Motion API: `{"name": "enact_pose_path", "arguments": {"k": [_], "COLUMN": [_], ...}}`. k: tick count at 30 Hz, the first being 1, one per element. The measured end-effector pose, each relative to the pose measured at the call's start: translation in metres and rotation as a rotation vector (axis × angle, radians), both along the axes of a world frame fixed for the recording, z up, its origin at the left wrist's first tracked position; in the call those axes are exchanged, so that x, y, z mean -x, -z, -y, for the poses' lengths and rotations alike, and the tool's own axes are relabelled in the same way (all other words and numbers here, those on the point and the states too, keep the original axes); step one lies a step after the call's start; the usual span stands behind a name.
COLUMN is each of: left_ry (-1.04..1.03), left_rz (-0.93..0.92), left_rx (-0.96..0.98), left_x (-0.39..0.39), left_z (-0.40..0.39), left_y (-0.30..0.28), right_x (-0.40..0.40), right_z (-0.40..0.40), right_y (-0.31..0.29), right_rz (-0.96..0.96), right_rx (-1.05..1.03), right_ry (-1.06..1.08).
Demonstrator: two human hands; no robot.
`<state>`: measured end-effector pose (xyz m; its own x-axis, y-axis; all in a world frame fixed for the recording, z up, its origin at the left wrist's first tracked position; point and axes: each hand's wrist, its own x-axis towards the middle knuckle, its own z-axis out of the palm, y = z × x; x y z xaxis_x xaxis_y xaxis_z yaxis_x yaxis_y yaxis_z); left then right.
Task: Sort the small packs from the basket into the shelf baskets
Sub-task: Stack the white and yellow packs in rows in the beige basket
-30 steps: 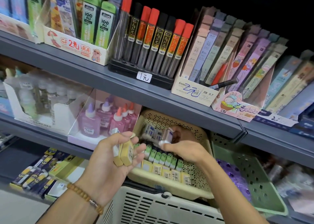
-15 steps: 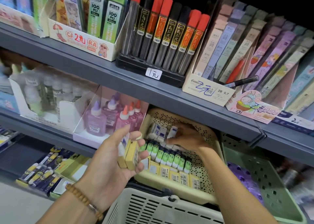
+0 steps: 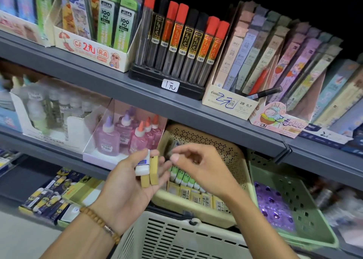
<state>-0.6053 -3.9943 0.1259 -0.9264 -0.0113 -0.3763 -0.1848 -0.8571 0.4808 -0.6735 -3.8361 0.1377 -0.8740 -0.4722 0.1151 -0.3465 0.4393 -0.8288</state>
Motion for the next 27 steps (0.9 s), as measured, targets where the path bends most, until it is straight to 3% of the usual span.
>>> {"name": "enact_pose_path", "arguments": {"k": [3,6,12,16,19,22,27], "left_ry": [0.030,0.076,0.059,0.001,-0.062,-0.075,-0.059], "left_rz": [-0.044,-0.071,-0.108,-0.035,-0.056,-0.063,-0.026], "left_rx": [-0.050,-0.098,-0.054,0.127,0.273,0.347,0.327], "left_x": [-0.001,-0.004,-0.005,-0.005,-0.007,-0.009,-0.006], "left_z": [-0.004,-0.009,-0.009,0.000,0.009,0.013,0.011], "left_y": [0.000,-0.001,-0.006,-0.003,-0.002,-0.003,0.000], "right_x": [-0.022,-0.029,-0.028,-0.010,0.009,0.019,0.024], "right_z": [0.010,0.014,0.007,-0.014,-0.033,-0.032,-0.014], "right_y": [-0.004,-0.003,-0.006,-0.012,-0.006,0.007,0.026], "right_rz": [0.034,-0.104,-0.182,0.126,0.348,0.624,0.549], "right_rx": [-0.016,-0.125,-0.100,0.132,0.010,-0.027,-0.196], "right_ry": [-0.136,-0.088,0.000,0.117,0.184,0.114,0.080]}}
